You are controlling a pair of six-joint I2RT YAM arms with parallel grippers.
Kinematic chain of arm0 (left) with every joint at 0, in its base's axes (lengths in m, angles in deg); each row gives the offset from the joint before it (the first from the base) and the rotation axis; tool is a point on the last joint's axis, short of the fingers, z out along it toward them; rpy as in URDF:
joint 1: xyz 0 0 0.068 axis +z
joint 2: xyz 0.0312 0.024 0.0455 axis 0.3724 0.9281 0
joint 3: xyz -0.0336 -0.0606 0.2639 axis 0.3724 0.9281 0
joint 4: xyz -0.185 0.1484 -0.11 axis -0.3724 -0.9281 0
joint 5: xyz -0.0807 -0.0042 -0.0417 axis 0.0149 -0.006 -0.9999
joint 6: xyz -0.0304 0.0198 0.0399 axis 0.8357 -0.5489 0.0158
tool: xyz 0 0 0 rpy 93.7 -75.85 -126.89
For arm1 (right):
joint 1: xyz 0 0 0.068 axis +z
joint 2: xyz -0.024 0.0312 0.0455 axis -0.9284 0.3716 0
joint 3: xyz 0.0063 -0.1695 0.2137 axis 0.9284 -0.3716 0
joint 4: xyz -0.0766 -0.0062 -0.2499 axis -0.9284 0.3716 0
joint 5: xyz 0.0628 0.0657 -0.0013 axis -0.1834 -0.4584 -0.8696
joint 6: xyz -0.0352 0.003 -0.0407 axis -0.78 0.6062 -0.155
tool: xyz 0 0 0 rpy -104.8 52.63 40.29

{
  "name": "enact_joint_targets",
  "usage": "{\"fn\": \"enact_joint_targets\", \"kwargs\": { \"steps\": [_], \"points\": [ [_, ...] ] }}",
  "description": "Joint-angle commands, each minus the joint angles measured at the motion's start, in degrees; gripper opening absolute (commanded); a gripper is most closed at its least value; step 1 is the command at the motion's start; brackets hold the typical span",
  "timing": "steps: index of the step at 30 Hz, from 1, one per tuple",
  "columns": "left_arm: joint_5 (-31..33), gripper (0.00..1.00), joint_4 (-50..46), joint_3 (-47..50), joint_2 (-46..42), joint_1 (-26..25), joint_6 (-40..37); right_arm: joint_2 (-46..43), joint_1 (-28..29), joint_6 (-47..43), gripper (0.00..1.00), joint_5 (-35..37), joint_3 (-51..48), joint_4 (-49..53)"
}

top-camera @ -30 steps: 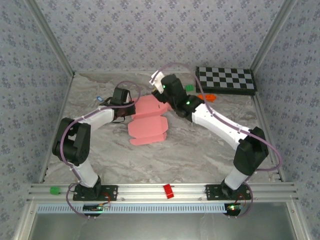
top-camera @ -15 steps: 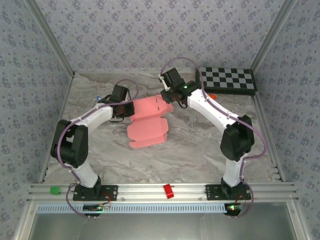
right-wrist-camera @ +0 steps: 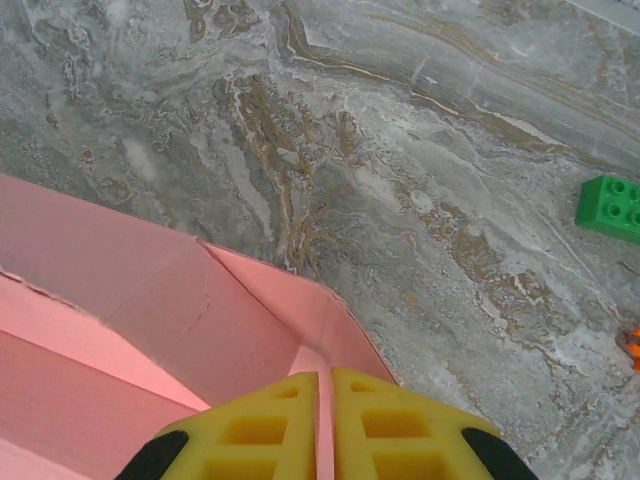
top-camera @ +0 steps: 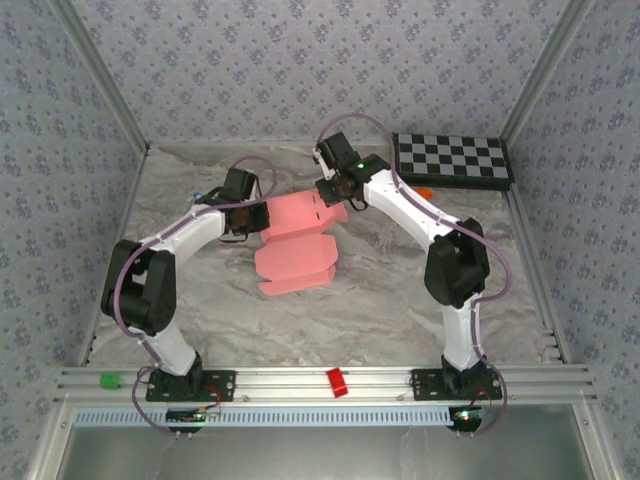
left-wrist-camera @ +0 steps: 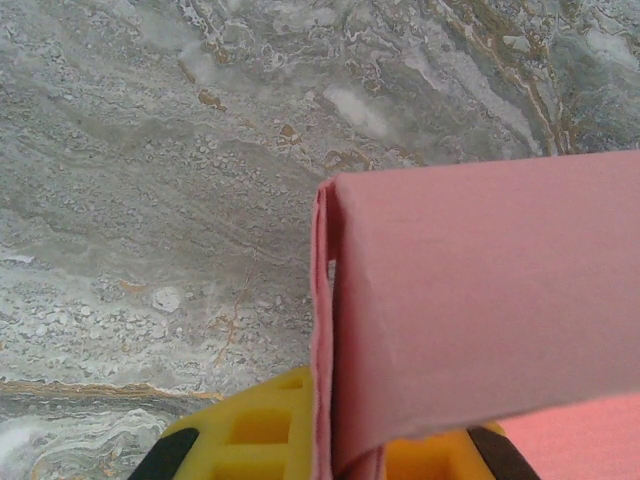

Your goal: Fold the paper box

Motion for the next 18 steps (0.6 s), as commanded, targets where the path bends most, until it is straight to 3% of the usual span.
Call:
{"fn": "enact_joint_targets", "kwargs": {
  "steps": [1,8,18],
  "points": [
    [-1.1,0.0,-1.0,-1.7,-1.7,-0.3,0.7,1.8,0.0,0.2,0.11,-1.1,2.5,2.6],
    [-1.3,0.0,-0.9,-2.1,-1.3,-0.3,1.6,2.8,0.2,1.1,0.11,-3.2,2.4,3.2],
    [-3.8,0.0,0.7,-1.9,-0.9,-0.3,4.1,1.7,-0.7,6.6,0.09,-14.9,-2.1,-5.5]
  ]
}}
